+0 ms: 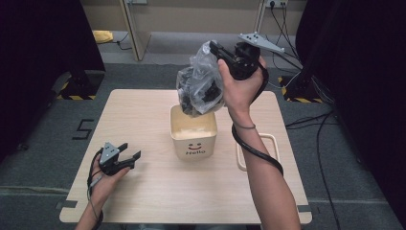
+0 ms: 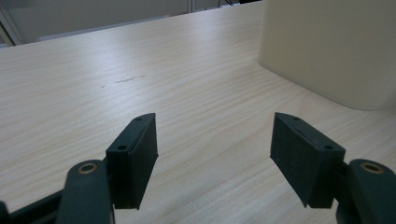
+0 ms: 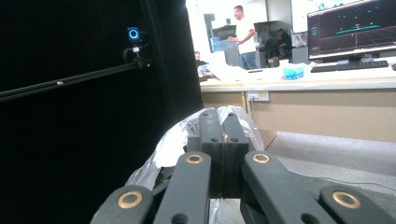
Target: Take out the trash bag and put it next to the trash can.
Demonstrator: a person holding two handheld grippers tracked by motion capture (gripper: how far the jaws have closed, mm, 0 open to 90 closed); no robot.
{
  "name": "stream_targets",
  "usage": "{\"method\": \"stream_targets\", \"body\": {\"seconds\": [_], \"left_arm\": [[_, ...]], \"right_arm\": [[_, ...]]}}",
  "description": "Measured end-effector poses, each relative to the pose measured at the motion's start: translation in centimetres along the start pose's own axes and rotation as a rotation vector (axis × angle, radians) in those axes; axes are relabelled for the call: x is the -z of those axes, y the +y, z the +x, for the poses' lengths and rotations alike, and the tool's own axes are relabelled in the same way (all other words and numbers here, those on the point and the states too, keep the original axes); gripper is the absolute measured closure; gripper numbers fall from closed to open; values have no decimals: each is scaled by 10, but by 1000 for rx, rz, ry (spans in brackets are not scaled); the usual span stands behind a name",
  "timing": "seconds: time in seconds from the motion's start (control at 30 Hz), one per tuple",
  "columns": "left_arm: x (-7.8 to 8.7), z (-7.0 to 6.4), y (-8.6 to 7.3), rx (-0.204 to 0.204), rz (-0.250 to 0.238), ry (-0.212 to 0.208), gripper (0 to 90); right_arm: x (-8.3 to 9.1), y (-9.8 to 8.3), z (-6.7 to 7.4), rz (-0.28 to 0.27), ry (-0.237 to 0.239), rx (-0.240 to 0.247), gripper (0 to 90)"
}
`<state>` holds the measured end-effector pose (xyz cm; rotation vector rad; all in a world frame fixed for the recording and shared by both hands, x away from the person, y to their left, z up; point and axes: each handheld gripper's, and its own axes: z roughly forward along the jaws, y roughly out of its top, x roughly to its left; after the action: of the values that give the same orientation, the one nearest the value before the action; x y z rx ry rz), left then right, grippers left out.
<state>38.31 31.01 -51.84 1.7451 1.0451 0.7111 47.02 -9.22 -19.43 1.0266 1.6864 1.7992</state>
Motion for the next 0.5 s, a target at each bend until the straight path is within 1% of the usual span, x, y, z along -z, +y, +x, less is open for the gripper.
{"method": "stream_targets", "body": {"seconds": [0.5], "left_arm": [[0,0,0,0,1,-1,314]], "right_arm": [[5,4,-10,-20,-23,-19,900]]}}
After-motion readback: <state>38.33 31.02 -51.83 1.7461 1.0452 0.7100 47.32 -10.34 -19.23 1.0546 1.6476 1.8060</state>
